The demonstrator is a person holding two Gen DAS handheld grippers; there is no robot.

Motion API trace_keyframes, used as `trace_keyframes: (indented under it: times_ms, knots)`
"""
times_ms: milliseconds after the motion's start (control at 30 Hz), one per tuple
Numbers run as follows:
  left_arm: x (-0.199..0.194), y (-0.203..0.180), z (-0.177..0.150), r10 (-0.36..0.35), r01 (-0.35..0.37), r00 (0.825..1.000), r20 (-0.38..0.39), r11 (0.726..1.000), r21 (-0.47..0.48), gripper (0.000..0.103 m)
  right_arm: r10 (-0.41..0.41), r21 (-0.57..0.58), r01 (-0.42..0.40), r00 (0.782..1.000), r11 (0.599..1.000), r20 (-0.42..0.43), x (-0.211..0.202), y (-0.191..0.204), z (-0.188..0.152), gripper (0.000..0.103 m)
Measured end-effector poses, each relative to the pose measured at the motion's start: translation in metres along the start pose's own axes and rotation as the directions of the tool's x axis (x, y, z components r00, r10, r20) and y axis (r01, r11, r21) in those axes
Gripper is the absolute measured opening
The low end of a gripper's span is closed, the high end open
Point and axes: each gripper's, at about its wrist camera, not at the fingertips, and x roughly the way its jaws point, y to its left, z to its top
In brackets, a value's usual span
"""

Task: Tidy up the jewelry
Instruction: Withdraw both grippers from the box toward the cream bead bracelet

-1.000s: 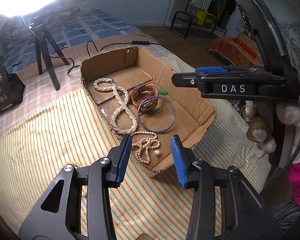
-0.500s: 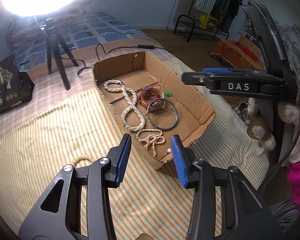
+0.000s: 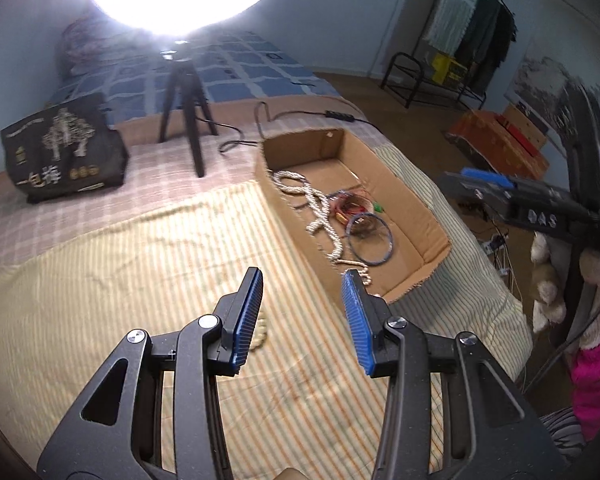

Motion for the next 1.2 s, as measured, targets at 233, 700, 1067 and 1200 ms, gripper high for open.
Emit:
trace_keyframes:
  times_ms: [233,700,1067,1200]
  knots:
    - [-0.021,0.034,-0.011,0.02,-0.02,1.0,0.0,0.998,-0.067,0.042,0.045,-0.06,-0.044,0.999,0.997,0.011,-0.012,0.029,-0.007,0.063]
    - [-0.018,0.069,-0.049,0.032,-0.038,0.997,-0.072,0.997,-0.074,0.041,0.155,-0.177,-0.174,0.981,0.969,-0.115,0.022,0.103,-0.011,0.063]
    - [0.01,0.068,-0.068,0.008,-0.013,0.986,-0.166,0.999,-0.031,0.03,0.202,-0.147,-0.248,0.941,0.958,-0.272,0.085,0.141,-0.012,0.044]
    - [0.019,0.067,-0.074,0.012,-0.015,0.981,-0.196,1.0,-0.011,0.03,0.205,-0.124,-0.257,0.922,0.959,-0.328,0.108,0.142,-0.019,0.035]
